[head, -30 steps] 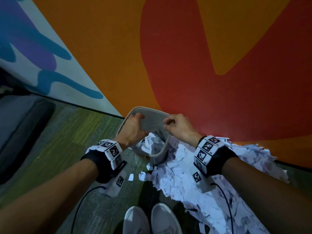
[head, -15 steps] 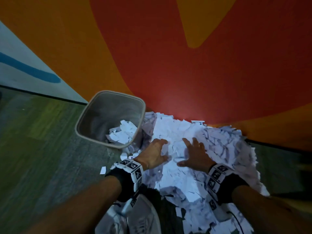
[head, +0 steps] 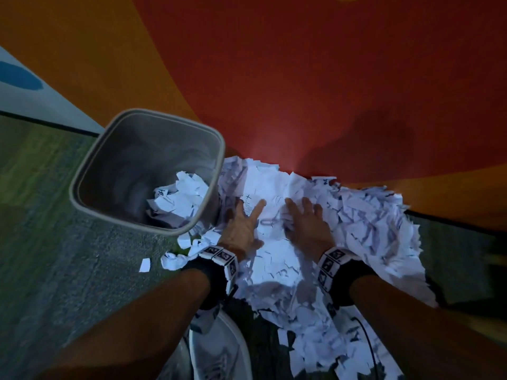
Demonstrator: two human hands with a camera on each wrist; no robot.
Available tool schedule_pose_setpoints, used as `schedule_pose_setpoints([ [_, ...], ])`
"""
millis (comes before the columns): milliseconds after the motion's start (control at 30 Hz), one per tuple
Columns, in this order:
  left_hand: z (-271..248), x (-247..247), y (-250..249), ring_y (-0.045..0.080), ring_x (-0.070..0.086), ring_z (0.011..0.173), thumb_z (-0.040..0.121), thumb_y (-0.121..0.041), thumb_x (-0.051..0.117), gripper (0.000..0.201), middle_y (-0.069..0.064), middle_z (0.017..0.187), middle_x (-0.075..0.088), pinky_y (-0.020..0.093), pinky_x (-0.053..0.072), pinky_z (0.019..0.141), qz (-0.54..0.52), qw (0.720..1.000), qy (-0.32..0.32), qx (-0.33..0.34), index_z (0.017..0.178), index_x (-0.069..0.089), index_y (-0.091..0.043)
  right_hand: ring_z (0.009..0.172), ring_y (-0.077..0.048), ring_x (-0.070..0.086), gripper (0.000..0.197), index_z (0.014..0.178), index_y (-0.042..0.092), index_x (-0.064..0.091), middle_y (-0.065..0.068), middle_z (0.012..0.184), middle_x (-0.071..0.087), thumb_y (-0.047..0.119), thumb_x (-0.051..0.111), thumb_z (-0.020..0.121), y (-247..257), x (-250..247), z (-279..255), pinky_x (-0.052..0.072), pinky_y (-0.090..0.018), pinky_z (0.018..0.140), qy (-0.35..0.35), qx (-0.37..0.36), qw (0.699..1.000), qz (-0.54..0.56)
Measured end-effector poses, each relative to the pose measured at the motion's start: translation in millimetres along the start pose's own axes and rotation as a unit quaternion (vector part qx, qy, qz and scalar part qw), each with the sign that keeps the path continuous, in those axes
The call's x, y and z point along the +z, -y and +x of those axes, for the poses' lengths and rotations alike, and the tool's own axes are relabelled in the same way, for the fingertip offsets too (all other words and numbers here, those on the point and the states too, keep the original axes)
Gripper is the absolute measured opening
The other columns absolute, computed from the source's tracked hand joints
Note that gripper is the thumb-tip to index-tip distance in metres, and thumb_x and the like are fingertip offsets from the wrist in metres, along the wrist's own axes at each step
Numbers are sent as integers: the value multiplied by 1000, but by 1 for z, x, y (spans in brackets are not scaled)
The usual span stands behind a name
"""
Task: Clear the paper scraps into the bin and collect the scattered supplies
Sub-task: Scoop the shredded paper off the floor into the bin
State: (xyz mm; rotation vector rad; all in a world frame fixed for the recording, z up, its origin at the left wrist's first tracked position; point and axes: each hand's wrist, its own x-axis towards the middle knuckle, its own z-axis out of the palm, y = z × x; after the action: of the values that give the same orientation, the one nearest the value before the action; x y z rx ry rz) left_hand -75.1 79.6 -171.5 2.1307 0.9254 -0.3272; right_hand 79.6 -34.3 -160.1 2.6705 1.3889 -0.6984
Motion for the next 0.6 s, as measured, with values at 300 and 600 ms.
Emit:
schedule_pose_setpoints([
  [300, -21, -34, -18, 35, 60, 110, 101, -11, 46, 26, 13, 139, 38, 42, 52, 98, 49, 994, -86, 50, 126, 54, -11, 106, -36, 59, 34, 127, 21, 62, -14, 111, 65, 20, 59, 93, -17, -48, 4, 52, -47, 84, -52, -42, 993, 94],
  [600, -59, -79, -43, 19, 70, 82, 98, -3, 53, 29, 11, 110, 69, 21, 58, 71, -8, 991, -119, 59, 123, 64, -10, 113, -33, 59, 37, 122, 6, 63, -16, 119, 67, 25, 67, 91, -15, -100, -35, 48, -43, 92, -71, -25, 986, 148],
])
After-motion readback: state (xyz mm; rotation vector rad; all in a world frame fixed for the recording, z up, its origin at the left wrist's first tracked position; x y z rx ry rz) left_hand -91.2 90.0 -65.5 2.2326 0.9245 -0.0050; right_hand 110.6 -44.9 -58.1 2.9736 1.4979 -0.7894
